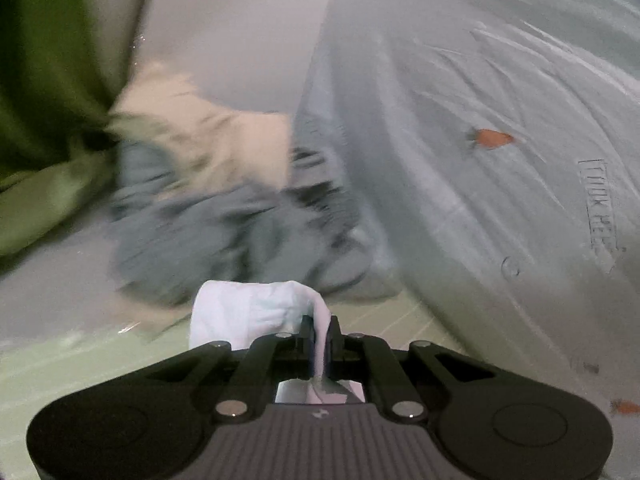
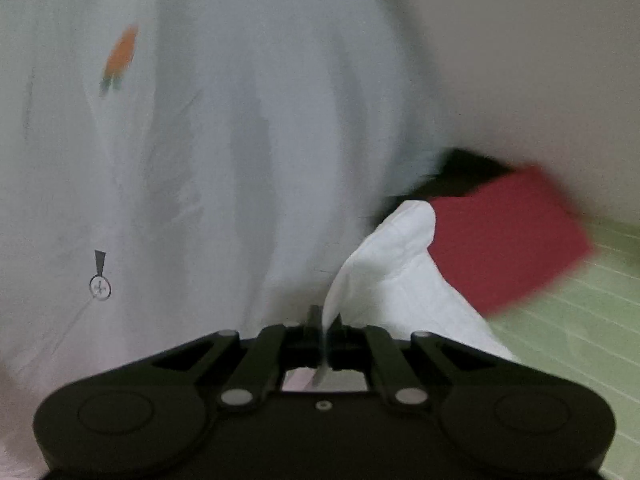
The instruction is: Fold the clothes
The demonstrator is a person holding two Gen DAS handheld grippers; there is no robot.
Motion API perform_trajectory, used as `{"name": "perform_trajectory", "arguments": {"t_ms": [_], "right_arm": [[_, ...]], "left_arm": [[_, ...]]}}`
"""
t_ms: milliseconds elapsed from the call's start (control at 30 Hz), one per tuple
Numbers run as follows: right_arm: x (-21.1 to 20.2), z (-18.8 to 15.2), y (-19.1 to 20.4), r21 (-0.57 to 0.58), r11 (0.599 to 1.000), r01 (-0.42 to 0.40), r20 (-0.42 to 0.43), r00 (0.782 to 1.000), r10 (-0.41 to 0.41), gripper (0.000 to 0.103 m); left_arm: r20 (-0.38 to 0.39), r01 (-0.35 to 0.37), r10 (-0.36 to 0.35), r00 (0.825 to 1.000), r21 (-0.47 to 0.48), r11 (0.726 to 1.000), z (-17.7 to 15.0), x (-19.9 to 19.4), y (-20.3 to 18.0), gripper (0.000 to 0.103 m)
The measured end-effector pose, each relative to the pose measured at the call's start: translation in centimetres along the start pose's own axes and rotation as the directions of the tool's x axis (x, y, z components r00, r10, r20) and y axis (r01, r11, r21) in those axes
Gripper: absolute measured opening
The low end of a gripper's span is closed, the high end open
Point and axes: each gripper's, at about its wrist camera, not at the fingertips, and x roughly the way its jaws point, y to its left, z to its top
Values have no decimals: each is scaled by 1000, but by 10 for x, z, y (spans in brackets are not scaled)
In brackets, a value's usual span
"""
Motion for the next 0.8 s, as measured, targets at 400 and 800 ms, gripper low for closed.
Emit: {"name": "perform_trajectory", "arguments": {"t_ms": [400, 800], "right_arm": [[68, -102, -27, -185, 922, 341, -183, 909, -373, 77], [63, -151, -42, -236, 920, 314, -250, 895, -369, 69]], "left_arm": [[-228, -63, 91, 969, 128, 990, -72, 10, -8, 83], [-368, 75, 41, 929, 297, 952, -139, -40, -28, 83]]}}
